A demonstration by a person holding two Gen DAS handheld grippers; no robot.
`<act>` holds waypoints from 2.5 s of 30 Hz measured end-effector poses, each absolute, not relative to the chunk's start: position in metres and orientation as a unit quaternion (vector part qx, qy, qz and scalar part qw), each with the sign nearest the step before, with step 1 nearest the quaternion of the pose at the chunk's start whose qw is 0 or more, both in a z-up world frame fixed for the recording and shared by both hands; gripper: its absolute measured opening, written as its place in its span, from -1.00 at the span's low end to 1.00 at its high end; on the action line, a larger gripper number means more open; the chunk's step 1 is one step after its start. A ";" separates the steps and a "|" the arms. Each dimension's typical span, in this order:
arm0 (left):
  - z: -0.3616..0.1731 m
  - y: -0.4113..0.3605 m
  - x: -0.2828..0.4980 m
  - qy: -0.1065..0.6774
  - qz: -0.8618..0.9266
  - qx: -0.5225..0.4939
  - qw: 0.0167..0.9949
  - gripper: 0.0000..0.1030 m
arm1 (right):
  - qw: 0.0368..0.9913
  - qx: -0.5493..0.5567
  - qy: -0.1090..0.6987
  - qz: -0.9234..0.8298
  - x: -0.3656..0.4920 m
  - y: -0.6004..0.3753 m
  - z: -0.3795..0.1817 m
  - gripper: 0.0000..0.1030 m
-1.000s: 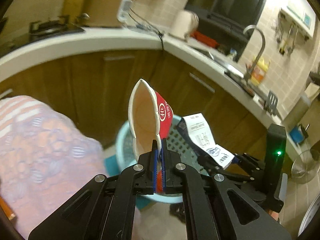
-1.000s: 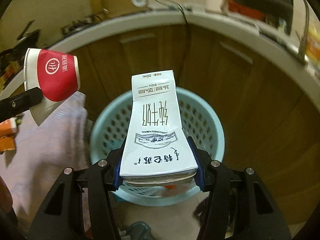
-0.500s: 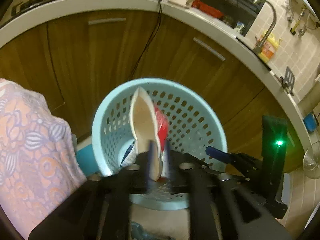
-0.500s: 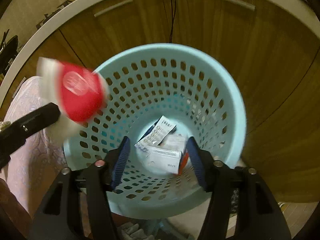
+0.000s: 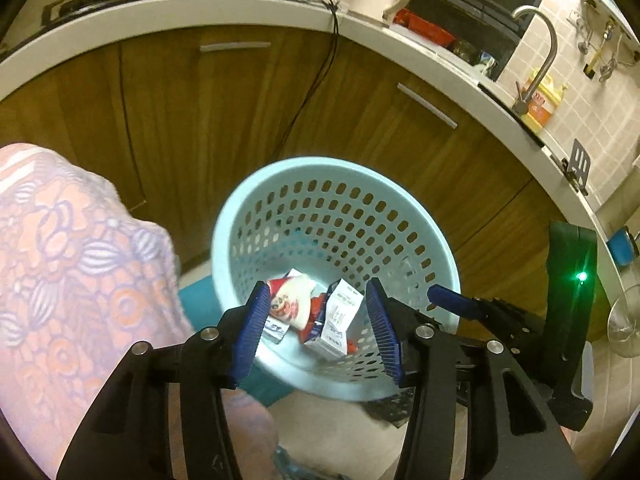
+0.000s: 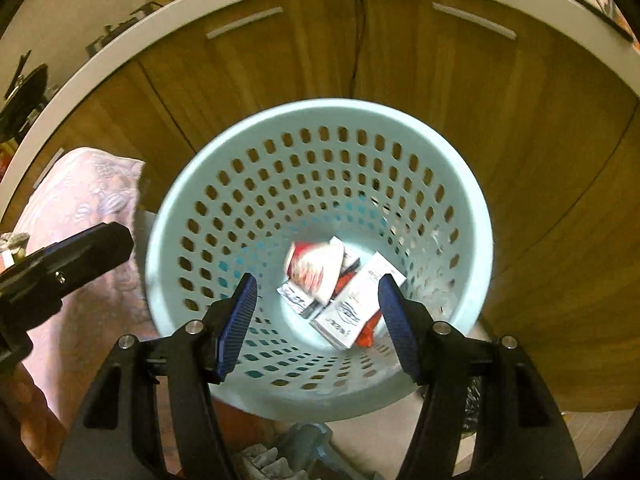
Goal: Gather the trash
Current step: 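Move both open tools back over the table toward the orange cup and wrappers, then grasp an orange snack wrapper with the left tool while the right tool grasps the orange soymilk cup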
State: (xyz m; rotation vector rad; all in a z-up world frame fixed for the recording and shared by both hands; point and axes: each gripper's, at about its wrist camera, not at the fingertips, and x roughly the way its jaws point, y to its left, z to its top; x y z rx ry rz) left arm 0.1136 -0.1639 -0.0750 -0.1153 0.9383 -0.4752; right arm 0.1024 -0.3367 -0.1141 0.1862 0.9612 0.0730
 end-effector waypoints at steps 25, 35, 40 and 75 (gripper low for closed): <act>0.031 0.063 -0.024 0.290 -0.053 -0.156 0.943 -0.08 | 0.900 -0.019 0.355 0.253 0.035 -0.123 -0.014 -0.31; 0.038 0.188 -0.071 0.255 0.072 -0.195 0.944 -0.08 | 0.879 -0.060 0.330 0.340 -0.004 -0.040 0.005 -0.38; 0.031 0.238 -0.085 0.256 0.113 -0.218 0.935 -0.08 | 0.866 -0.091 0.331 0.364 -0.017 0.004 0.005 -0.38; -0.012 0.314 -0.082 0.291 0.164 -0.247 0.910 0.05 | 0.880 -0.130 0.356 0.286 0.034 -0.044 -0.028 -0.35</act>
